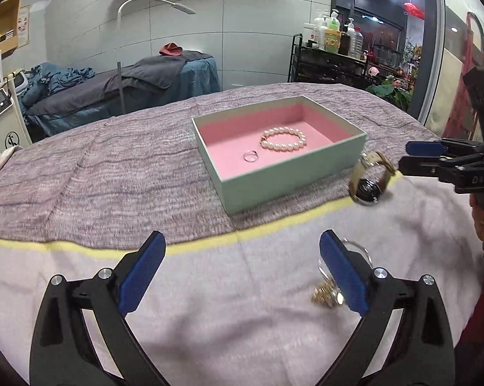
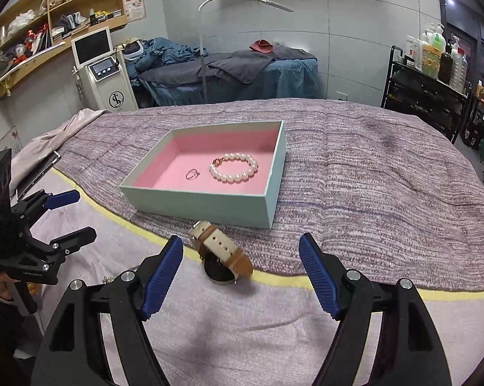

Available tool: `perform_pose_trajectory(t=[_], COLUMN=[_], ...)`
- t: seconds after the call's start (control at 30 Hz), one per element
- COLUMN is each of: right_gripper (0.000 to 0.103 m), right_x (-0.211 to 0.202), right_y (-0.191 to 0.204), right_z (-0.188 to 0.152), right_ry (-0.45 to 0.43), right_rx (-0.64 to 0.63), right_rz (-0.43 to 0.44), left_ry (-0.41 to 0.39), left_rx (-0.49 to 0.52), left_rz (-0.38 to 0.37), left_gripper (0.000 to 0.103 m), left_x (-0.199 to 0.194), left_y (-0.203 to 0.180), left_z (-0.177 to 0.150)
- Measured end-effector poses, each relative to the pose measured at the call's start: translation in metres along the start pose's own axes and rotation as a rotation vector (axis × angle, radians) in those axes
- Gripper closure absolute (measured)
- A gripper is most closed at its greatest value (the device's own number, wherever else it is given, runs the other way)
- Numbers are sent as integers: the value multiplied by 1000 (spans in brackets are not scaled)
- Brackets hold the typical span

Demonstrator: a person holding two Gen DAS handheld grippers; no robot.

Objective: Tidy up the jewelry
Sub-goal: 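Grasp the beige-strap watch with the right tool while the left tool grasps the silver bangle, then carry the watch with the right tool while the left tool carries the bangle over the box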

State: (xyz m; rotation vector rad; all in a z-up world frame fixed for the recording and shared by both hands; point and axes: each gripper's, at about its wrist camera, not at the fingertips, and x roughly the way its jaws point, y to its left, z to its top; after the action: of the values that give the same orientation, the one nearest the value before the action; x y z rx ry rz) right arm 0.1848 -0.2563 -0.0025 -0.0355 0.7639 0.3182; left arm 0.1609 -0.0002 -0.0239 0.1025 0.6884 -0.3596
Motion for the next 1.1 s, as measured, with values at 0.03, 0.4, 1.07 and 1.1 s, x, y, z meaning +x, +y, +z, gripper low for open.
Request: perform_pose_trajectory(t=[0.03,0.4,1.07,1.1], right_gripper=[30,30,69,78], right_x=[1,12,29,30], right_y=[1,12,29,30], right_z=[-4,-28,-9,-9], right_ry=[5,50,82,84], right_rx=[1,-41,-252,-261], right_rz=[-1,-29,-58,-62], left_ry=[3,42,151,151], left_rx=[1,90,124,123], left_rz=[-6,-90,-223,-223], left_gripper=[8,8,49,49], left_x=[-2,0,43,42], left_y=[-3,-47,-74,-73], left_z=[-5,-33,-15,-15])
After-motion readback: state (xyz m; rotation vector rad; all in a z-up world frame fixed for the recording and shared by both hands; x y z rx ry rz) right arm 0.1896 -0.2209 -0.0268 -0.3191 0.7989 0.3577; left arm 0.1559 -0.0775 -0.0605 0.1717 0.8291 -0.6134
